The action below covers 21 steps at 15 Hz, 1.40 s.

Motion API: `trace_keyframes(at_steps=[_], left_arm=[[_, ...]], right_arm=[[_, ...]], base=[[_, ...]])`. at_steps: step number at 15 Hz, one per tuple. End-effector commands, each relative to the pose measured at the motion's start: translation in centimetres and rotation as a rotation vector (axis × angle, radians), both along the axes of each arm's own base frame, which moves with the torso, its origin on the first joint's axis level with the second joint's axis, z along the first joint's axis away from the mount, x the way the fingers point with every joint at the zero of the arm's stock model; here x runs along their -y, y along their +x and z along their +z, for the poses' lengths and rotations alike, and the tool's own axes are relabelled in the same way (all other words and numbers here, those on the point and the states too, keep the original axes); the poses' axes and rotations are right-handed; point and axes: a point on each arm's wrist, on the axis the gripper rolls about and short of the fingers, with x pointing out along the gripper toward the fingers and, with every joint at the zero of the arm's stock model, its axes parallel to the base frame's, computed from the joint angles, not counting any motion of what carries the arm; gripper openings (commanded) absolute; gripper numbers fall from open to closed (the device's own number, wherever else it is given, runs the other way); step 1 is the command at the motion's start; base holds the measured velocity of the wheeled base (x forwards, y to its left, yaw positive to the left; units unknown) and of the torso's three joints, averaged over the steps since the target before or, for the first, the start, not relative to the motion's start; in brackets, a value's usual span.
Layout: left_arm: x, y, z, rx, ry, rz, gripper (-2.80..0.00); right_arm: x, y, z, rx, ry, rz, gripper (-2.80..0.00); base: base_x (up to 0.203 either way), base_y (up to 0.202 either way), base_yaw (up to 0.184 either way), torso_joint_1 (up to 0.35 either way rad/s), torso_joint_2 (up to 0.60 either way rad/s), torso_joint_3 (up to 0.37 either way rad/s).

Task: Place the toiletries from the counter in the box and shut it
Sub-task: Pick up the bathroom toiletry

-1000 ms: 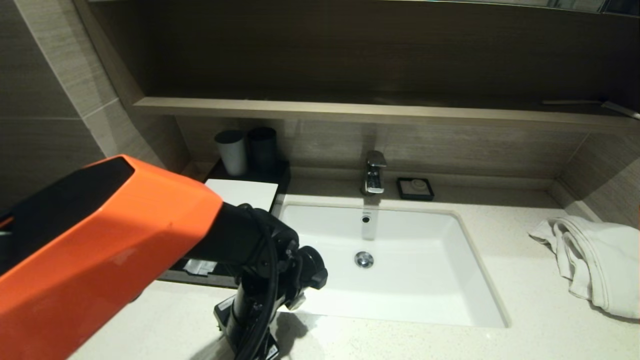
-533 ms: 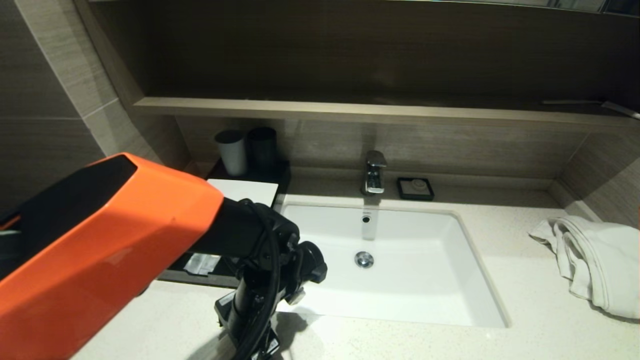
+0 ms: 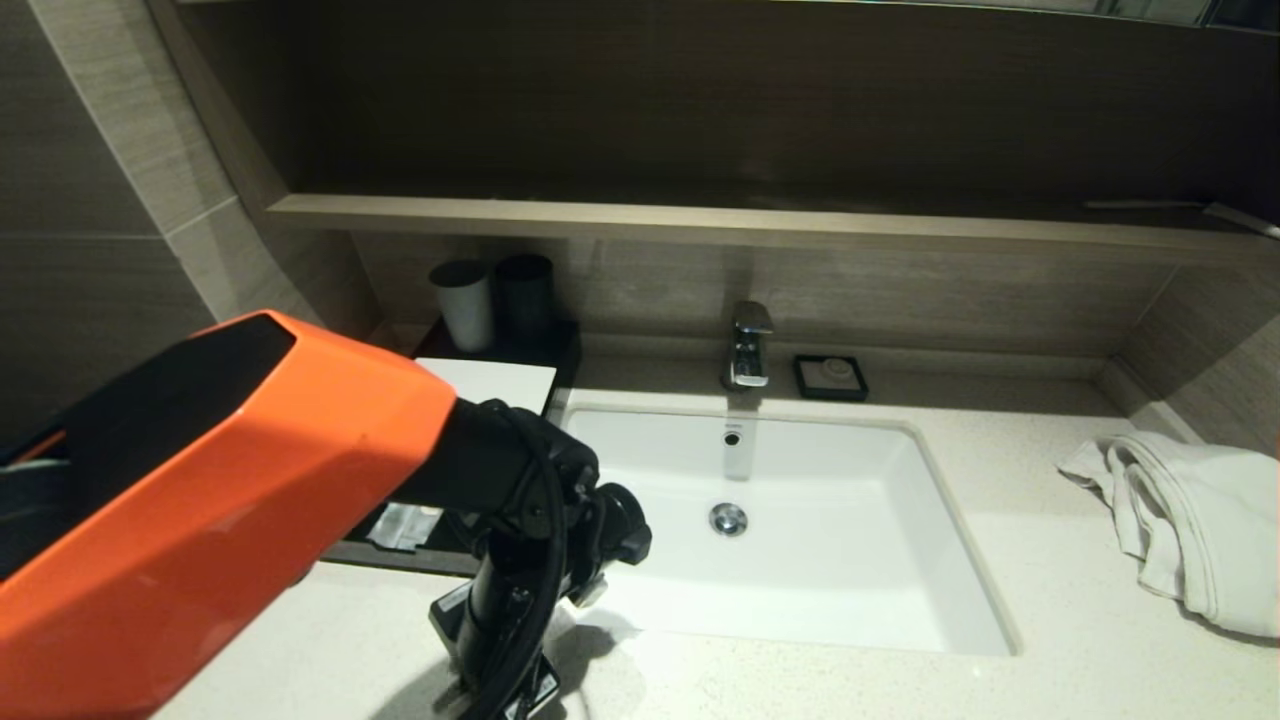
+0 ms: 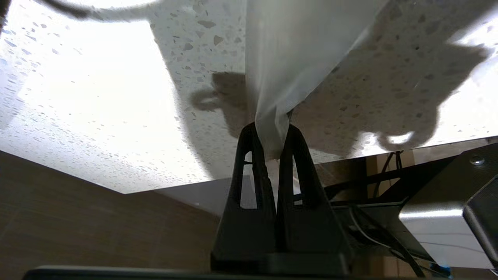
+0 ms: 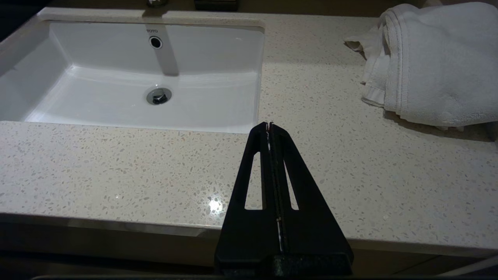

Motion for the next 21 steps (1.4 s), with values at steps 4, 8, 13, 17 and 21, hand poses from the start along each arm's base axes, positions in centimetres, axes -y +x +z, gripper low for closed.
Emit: trace_keyframes(at_steps=[4,8,13,17,21], left_arm=[[-0.2,0.3,-0.2,-0.004,0.008,0.012,-2.8],[-0.3,0.3,0.9,0.021,-0.017,0.016,-2.8],[-0.4,0.1,2.9,0.06,-0.05,0.028,-2.8],[-0.8,-0.1,5.8,0.097,-0.08,0.047,-2.8],[-2.5,0.3,8.5,0.165,-0.135,0.095,-2.8]], right_arm=[[0.0,0.0,0.0,0.0,0.0,0.001,-2.8],[0.0,0.0,0.0,0.0,0.0,0.001,-2.8],[0.0,0.0,0.0,0.0,0.0,0.001,-2.8],[0.0,0.0,0.0,0.0,0.0,0.0,-2.8],[0.0,0.0,0.0,0.0,0.0,-0.001,-2.8]], base=[[0.0,0.0,0.0,0.0,0.0,0.0],[0.0,0.0,0.0,0.0,0.0,0.0],[0.0,0.0,0.0,0.0,0.0,0.0],[0.0,0.0,0.0,0.0,0.0,0.0],[0.0,0.0,0.0,0.0,0.0,0.0]])
